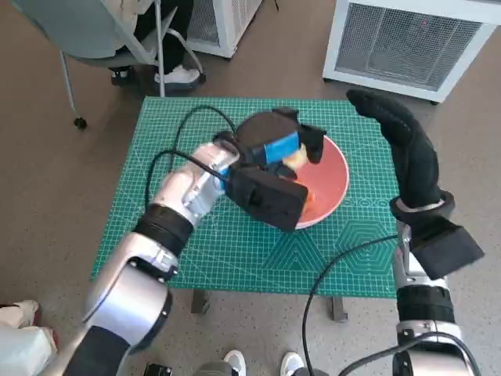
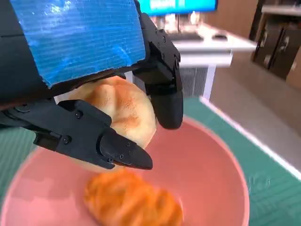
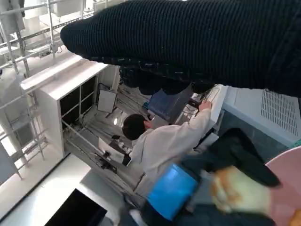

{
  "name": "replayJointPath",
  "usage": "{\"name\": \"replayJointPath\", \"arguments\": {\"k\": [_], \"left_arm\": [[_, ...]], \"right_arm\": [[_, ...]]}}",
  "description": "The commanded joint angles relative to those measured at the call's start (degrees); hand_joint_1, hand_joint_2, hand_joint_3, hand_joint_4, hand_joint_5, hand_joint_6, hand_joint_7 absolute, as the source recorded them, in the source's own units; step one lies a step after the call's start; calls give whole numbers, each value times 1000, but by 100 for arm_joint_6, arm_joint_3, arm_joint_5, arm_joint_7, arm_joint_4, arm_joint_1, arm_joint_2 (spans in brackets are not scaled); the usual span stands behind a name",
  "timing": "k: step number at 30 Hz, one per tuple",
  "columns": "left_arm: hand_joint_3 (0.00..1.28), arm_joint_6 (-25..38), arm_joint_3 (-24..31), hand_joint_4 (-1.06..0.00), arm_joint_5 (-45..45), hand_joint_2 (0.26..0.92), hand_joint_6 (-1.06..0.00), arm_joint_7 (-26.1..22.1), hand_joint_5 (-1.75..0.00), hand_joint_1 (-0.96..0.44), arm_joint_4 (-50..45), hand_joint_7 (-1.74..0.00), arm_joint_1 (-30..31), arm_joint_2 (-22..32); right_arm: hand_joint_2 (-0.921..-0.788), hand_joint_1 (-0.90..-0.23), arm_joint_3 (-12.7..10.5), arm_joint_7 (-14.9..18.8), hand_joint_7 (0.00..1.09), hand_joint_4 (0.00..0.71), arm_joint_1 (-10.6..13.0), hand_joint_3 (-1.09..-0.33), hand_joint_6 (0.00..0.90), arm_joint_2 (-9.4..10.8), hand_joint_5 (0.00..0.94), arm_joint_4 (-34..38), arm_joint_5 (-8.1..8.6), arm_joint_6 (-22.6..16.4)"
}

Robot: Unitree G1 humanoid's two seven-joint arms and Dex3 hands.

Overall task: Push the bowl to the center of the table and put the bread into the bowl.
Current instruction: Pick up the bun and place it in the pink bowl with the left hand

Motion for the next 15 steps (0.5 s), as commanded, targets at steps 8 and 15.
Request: {"name": "replayJointPath", "arguments": {"k": [8,15], "left_arm": [[178,-59,54,-162,-95,917,-16,-396,-47,-634,-44,-562,-15,101],[478,-508,198,-105,-244,921,0,-155,-3,-820,-144,-466,117,261]], "right_arm": [[-921,-702,-64,-75,626,260,81,-780,-1,-112,12,61,-83,38],[-921,-702,-43,-163,627,263,32,-777,-1,-102,13,58,-155,49]]}}
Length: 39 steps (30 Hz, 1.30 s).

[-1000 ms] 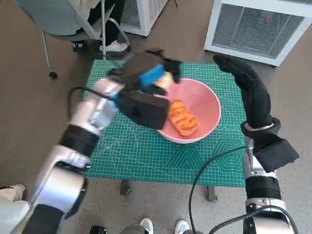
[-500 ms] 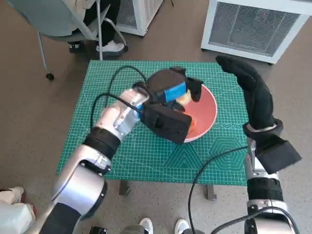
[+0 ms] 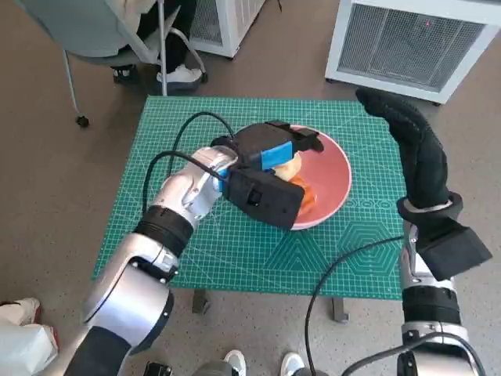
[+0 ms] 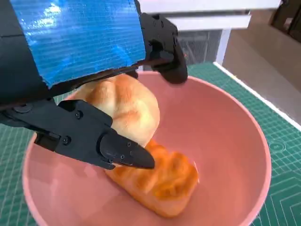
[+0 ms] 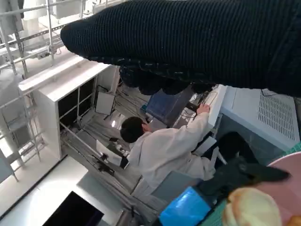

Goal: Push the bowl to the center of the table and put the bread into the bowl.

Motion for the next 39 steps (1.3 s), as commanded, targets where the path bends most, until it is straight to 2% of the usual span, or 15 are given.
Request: {"name": "replayJointPath", "arguments": {"k": [1,11,16,22,29,39], "left_arm": [[512,-333,211,-103,-253,921,0,89,-2,-830,-146,-463,133,119],[645,-748,1174,-125,-1574,921,0,-573,-13,-816,-627,-501,571,246],[659,-1086,1730,-175,-2271,921,-24,-518,-35,-788,-1046,-518,993,237],[641,-1490,2255,-241,-2910,921,-131,-334,-20,-748,-1410,-377,1400,92],[635,-1753,2549,-254,-3301,921,-167,-287,-12,-745,-1598,-330,1687,-72],[630,-1528,2548,-227,-3242,921,-158,-416,0,-735,-1689,-294,1780,98]], "right_arm": [[-921,-700,9,-72,627,264,20,-777,-1,2,13,58,-124,52],[-921,-692,16,-169,613,276,-62,-773,-1,21,18,18,-206,68],[-921,-686,16,-237,602,280,-129,-772,-1,23,19,-27,-258,76],[-921,-674,25,-335,601,281,-236,-775,-1,28,19,-89,-306,84],[-921,-675,52,-419,601,277,-349,-778,-1,49,16,-150,-329,79],[-921,-674,88,-362,618,281,-459,-780,-1,122,17,-34,-242,-14]]}}
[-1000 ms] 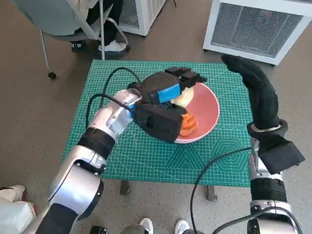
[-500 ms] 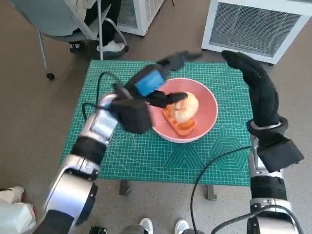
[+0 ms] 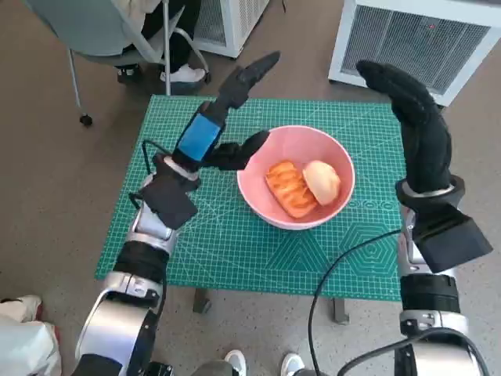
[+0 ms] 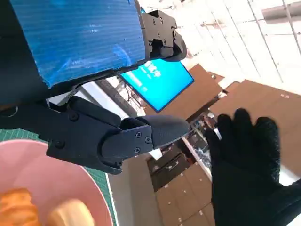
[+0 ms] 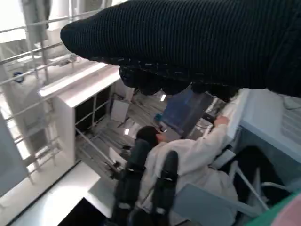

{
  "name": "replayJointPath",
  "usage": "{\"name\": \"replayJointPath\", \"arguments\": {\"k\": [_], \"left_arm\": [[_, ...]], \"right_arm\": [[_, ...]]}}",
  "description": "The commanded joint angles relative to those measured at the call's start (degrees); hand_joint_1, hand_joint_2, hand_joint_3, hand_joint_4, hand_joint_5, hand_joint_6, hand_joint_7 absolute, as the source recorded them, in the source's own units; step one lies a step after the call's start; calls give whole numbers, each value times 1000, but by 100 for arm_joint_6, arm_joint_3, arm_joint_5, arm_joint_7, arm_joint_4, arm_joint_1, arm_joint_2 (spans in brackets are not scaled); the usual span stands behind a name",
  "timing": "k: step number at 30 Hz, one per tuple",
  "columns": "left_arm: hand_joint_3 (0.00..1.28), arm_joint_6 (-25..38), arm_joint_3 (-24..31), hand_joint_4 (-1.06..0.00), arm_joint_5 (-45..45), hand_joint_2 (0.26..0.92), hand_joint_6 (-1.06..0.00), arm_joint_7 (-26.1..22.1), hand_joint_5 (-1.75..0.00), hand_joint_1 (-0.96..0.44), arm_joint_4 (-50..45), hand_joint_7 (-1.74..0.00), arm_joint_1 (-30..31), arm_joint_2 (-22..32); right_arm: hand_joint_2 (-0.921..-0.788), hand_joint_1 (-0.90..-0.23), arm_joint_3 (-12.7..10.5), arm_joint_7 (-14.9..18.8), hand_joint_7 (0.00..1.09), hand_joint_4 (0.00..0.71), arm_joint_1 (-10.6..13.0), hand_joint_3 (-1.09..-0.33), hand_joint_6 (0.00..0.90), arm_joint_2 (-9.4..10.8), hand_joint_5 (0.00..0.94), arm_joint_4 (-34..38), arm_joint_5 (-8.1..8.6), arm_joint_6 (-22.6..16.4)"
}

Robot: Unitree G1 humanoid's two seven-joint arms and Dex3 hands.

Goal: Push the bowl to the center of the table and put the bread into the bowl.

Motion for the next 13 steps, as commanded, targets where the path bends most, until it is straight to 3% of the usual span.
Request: {"name": "replayJointPath", "arguments": {"k": [1,13], "left_arm": [[630,50,40,-226,41,921,-158,-16,0,-733,-146,-292,66,99],[638,-145,377,-209,-623,921,-161,-112,0,-703,-747,-279,440,-130]], "right_arm": [[-921,-674,38,14,620,281,38,-780,-1,93,17,107,-22,-3],[-921,-670,37,129,625,281,7,-780,-1,163,15,80,137,56]]}}
